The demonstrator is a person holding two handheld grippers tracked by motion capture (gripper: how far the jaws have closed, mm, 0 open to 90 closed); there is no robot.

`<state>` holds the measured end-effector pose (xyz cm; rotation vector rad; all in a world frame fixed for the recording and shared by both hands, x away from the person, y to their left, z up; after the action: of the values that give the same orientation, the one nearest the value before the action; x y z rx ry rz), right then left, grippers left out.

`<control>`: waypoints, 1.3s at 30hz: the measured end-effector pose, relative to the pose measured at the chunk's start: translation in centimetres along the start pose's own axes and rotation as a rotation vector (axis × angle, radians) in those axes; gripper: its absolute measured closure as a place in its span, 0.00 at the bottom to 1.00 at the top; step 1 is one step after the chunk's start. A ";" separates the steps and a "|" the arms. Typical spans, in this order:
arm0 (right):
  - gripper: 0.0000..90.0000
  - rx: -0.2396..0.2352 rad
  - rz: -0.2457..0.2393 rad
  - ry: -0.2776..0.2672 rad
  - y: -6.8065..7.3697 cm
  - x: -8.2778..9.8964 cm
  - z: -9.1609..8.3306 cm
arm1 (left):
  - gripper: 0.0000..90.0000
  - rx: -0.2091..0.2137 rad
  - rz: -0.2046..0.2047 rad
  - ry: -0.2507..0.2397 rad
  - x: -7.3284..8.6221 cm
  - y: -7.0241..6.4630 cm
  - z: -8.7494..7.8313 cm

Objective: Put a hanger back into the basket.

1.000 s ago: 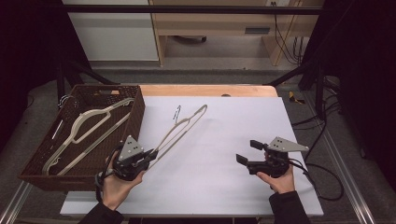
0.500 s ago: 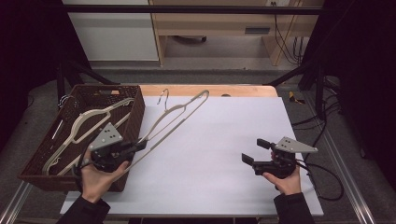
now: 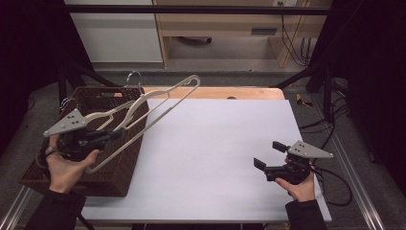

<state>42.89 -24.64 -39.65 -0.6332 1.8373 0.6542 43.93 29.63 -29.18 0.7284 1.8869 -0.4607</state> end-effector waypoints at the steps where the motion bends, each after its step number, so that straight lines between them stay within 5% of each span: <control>1: 0.03 0.001 -0.001 0.002 0.0 0.0 0.0 | 0.95 -0.012 0.001 -0.001 0.1 0.5 -0.3; 9: 0.03 0.001 0.003 0.006 0.0 0.0 0.1 | 0.95 -0.051 0.012 0.035 1.4 4.2 -2.2; 25: 0.03 0.002 0.000 0.012 0.0 0.0 0.2 | 0.95 -0.113 -0.069 0.060 5.5 10.1 -4.7; 39: 0.03 -0.001 -0.005 0.020 0.0 0.1 0.4 | 0.95 -0.087 -0.115 0.069 7.5 11.9 -6.1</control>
<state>43.11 -24.40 -39.89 -0.6469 1.8541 0.6481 45.52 44.28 -33.39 0.5872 2.0076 -0.4274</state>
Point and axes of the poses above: each handheld gripper's, and its own axes: z roughly forward along the jaws, x roughly out of its underside, y roughly to its left, the point moved 1 cm from there along z, roughly forward along the jaws, and after that the axes turned 4 degrees about -x, right-handed, at the moved point
